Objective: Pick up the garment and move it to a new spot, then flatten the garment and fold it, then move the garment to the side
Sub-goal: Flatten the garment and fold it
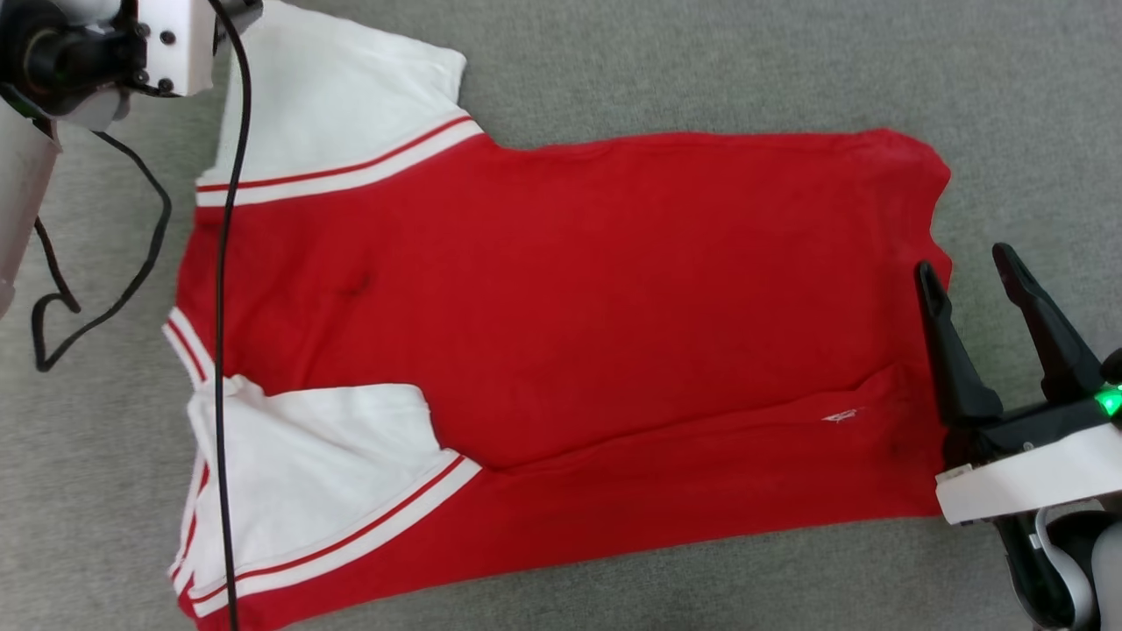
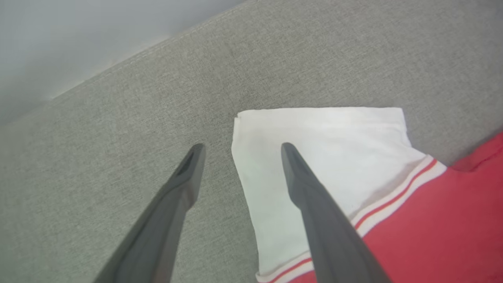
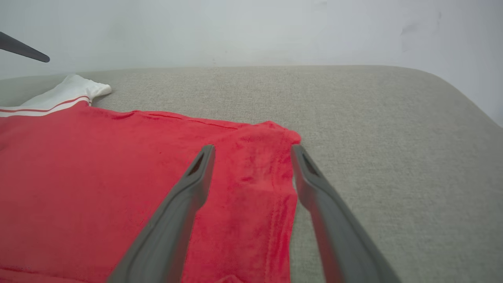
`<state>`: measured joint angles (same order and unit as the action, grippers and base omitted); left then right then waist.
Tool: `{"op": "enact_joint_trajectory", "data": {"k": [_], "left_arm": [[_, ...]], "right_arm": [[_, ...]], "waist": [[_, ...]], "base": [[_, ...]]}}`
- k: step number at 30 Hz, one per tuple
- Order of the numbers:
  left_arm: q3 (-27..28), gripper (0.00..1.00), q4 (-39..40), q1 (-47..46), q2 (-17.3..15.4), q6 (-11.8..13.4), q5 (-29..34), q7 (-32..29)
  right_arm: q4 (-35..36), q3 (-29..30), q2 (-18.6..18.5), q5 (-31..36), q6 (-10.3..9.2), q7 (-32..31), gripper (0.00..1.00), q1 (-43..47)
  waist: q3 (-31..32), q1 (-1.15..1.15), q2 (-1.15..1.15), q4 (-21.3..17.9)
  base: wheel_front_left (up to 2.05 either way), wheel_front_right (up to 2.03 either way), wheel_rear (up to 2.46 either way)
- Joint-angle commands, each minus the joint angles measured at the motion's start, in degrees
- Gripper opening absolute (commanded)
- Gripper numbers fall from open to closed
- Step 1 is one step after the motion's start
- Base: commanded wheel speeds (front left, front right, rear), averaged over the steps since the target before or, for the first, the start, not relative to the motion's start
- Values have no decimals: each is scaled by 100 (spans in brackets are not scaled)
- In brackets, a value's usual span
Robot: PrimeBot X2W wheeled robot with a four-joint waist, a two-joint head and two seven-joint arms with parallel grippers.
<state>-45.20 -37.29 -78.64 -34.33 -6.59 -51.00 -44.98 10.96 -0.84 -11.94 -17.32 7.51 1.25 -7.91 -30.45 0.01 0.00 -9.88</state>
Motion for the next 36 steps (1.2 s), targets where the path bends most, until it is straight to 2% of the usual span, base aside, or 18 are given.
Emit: {"op": "enact_joint_trajectory", "data": {"k": [1,6,10,11,12,19,26,30,36], "left_arm": [[1,100,-32,-30,22,-22,-17,-22],[-105,100,-276,-11,-32,-36,-29,-165],[-307,100,-415,259,58,-64,-150,-451],[-343,41,-397,295,64,-70,-154,-455],[-372,0,-388,338,63,-77,-162,-444],[-468,0,-336,386,64,-78,-117,-42],[-682,0,49,458,1,-83,-62,785],[-822,0,350,641,-73,-83,-99,1241],[-935,0,771,974,-143,-84,-95,1833]], "right_arm": [[-5,-24,29,14,-5,47,100,-71],[-80,-95,65,-8,-5,140,100,-195],[-178,-51,71,-34,-5,211,100,-229],[-198,-40,67,-41,-5,215,100,-230],[-216,-37,71,-47,-5,216,100,-246],[-260,34,6,-21,-5,227,100,-311],[-163,234,-323,13,-5,-5,100,-433],[-51,282,-744,-99,-5,-547,100,-635],[-130,10,-1644,-613,-5,-1977,100,-1166]], "waist": [[-188,-1,0,-117],[-412,-1,0,-209],[-470,-1,0,-199],[-464,-1,0,-187],[-456,-1,0,-178],[-256,-1,0,-45],[247,-1,0,144],[543,-1,0,264],[819,-1,0,446]], "base": [[0,0,0],[0,0,0],[0,0,0],[0,0,0],[0,0,0],[0,0,0],[0,0,0],[0,0,0],[0,0,0]]}}
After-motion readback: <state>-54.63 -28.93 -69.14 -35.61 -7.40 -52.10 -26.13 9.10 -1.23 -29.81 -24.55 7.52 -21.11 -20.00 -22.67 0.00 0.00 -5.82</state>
